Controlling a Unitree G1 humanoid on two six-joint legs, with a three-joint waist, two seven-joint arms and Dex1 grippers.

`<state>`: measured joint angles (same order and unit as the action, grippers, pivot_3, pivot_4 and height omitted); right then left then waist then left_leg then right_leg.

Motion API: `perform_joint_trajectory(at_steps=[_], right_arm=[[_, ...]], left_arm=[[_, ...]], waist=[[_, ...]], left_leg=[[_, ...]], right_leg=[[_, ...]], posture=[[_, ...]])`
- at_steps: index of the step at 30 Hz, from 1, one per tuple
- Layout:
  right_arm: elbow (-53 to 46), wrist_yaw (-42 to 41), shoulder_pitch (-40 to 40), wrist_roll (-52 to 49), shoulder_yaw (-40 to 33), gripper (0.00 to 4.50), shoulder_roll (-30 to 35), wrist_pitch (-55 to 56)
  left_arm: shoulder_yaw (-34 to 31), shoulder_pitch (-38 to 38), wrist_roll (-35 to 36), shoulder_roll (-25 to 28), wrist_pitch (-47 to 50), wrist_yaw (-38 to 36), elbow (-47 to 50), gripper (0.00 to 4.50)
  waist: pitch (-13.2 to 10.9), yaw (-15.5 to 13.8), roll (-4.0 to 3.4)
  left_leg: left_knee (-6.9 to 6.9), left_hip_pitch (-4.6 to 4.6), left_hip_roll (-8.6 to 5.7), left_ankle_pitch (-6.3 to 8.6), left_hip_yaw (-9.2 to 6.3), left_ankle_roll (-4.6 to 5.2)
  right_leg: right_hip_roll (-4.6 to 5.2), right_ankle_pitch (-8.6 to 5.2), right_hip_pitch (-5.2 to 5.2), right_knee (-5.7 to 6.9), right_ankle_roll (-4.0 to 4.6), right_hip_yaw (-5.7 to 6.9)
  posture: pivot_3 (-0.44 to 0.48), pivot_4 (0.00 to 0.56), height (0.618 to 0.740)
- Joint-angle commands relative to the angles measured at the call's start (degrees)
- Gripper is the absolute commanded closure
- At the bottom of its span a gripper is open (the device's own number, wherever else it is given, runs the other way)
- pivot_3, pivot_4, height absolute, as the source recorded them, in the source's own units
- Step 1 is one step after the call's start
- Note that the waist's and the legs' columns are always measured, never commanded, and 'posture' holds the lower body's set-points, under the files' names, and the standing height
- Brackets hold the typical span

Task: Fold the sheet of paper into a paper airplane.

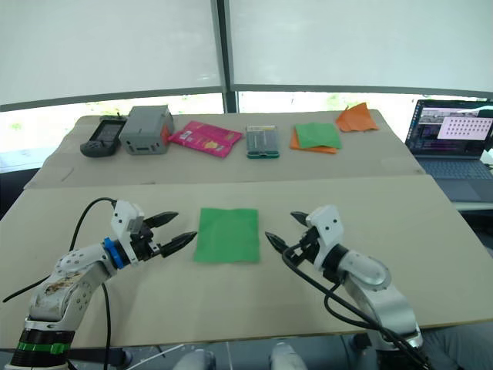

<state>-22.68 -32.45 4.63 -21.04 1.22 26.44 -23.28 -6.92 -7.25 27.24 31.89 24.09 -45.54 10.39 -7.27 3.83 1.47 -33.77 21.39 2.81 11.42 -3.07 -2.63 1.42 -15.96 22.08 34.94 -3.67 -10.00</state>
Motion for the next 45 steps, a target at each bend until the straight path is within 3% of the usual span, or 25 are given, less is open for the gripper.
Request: perform_joint_trajectory(at_steps=[1,12,16,26,33,45], right_arm=[[-1.4,-0.1,0.6,-0.5,-0.4,0.02,-0.1,-0.4],[-1.6,0.3,0.4,-0.3,-0.3,0.02,-0.4,-0.6],[-1.6,0.4,0.5,-0.3,-0.2,0.00,-0.5,-0.7],[-1.5,0.4,0.6,-0.1,0.1,0.00,-0.7,-0.7],[-1.2,0.4,0.8,0.5,1.0,0.00,-0.9,-0.8],[2.5,1.7,3.4,5.0,4.6,0.00,0.6,-6.8]], left_arm=[[-1.3,-0.1,0.9,1.0,0.3,-0.5,1.5,0.00],[-0.9,-0.7,0.5,1.8,0.0,-1.8,-0.1,0.00],[-1.0,-1.3,0.7,1.8,-0.4,-2.7,-1.0,1.06],[2.9,-3.9,-2.8,2.1,-3.3,-5.9,-4.7,4.42],[11.0,-11.4,-13.3,1.5,-10.8,-6.6,-16.3,4.49],[17.4,-16.6,-21.4,-0.2,-17.5,-8.5,-27.4,4.49]], waist=[[0.0,0.0,0.00],[0.0,0.0,0.00],[0.0,0.0,0.00],[0.0,-0.1,0.00],[0.0,0.0,0.00],[0.0,-0.3,-0.04]], left_leg=[[0.00,0.00,0.00,0.00,0.00,0.00],[0.01,0.00,0.00,0.00,0.00,0.00],[0.01,0.00,0.00,0.00,0.00,0.00],[0.01,0.00,0.00,0.00,0.00,0.00],[0.00,0.01,-0.01,0.00,0.00,0.00],[-0.03,0.02,-0.01,0.00,0.00,0.01]], right_leg=[[0.00,0.00,0.00,0.00,0.00,0.00],[0.00,0.00,0.01,0.01,0.00,0.00],[0.00,0.00,0.01,0.00,0.00,0.00],[0.00,0.00,0.01,0.00,0.00,0.00],[-0.01,0.00,0.01,0.00,0.00,0.00],[-0.02,0.03,-0.02,0.02,-0.05,0.00]], posture=[[0.000,0.150,0.740],[0.000,0.150,0.740],[0.000,0.150,0.740],[0.000,0.150,0.740],[0.000,0.150,0.740],[0.000,0.150,0.740]])
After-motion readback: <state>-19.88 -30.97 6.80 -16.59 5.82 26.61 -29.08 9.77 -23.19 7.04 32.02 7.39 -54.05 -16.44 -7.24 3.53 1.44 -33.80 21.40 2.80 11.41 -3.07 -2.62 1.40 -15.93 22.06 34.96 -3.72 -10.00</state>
